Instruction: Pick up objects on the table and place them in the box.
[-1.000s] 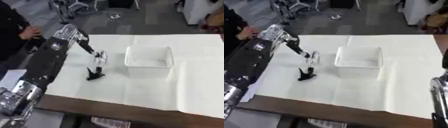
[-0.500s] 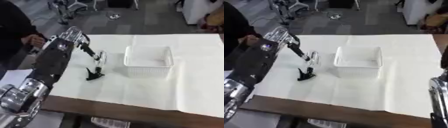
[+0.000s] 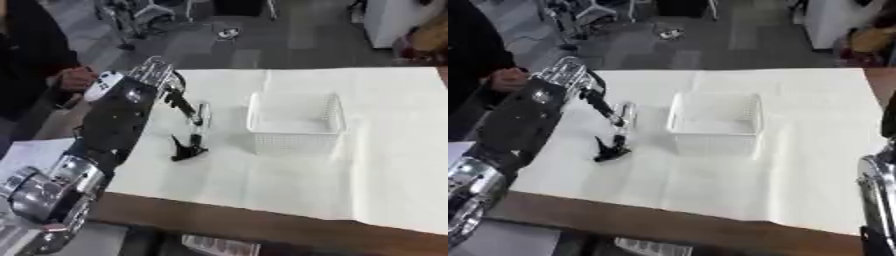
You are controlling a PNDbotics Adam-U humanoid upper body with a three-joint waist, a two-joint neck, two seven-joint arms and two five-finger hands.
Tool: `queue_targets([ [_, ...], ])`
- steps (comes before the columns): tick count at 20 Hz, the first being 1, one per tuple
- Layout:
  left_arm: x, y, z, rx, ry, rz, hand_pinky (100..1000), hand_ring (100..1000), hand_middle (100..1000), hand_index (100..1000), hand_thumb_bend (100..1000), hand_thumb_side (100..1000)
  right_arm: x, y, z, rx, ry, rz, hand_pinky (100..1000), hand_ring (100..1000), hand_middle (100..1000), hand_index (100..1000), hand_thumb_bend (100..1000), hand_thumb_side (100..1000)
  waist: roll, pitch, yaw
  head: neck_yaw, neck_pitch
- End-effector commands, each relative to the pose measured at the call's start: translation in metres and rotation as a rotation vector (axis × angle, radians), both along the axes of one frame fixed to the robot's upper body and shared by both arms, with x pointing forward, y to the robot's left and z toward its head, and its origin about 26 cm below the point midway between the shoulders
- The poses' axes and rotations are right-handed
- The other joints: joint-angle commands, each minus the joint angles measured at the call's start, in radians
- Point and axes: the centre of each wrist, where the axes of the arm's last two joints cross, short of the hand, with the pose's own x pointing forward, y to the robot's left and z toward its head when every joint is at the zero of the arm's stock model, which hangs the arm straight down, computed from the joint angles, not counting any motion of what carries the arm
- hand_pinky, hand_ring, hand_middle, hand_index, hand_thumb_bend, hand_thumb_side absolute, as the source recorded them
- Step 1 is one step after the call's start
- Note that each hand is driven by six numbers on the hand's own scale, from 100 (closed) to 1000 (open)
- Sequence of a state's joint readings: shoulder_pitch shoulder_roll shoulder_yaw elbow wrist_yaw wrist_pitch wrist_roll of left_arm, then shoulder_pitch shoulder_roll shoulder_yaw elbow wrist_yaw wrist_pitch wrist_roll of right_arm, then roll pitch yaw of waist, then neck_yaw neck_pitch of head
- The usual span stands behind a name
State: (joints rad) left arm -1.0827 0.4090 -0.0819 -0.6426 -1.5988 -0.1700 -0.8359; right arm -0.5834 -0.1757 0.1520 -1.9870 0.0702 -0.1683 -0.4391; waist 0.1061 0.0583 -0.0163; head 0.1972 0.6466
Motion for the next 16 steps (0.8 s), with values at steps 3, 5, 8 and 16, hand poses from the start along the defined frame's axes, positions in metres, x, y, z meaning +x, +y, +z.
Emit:
queue_targets([
  [3,0.002,0.002,0.013,0.031,-0.014,0.01,570,771,710,759,479,1000,-0.003,0.003,0.008,0.007,-0.033,0.019,431,530,570,826,259,1000,-0.001,-0.014,-0.002,0.011,-0.004],
  [5,0.003,0.003,0.01,0.035,-0.004,0.019,568,769,706,753,480,1000,-0.003,0.003,0.008,0.008,-0.034,0.019,431,530,570,826,259,1000,-0.001,-0.014,-0.003,0.012,-0.006],
  [8,0.003,0.003,0.006,0.047,0.008,0.029,565,765,699,745,480,1000,-0.003,0.003,0.008,0.009,-0.035,0.02,431,530,570,826,259,1000,0.0,-0.014,-0.003,0.013,-0.007],
  [16,0.004,0.0,0.001,0.077,0.023,0.026,534,740,682,726,475,1000,-0.003,0.004,0.008,0.008,-0.034,0.021,431,530,570,825,259,1000,-0.001,-0.014,-0.003,0.019,-0.007],
])
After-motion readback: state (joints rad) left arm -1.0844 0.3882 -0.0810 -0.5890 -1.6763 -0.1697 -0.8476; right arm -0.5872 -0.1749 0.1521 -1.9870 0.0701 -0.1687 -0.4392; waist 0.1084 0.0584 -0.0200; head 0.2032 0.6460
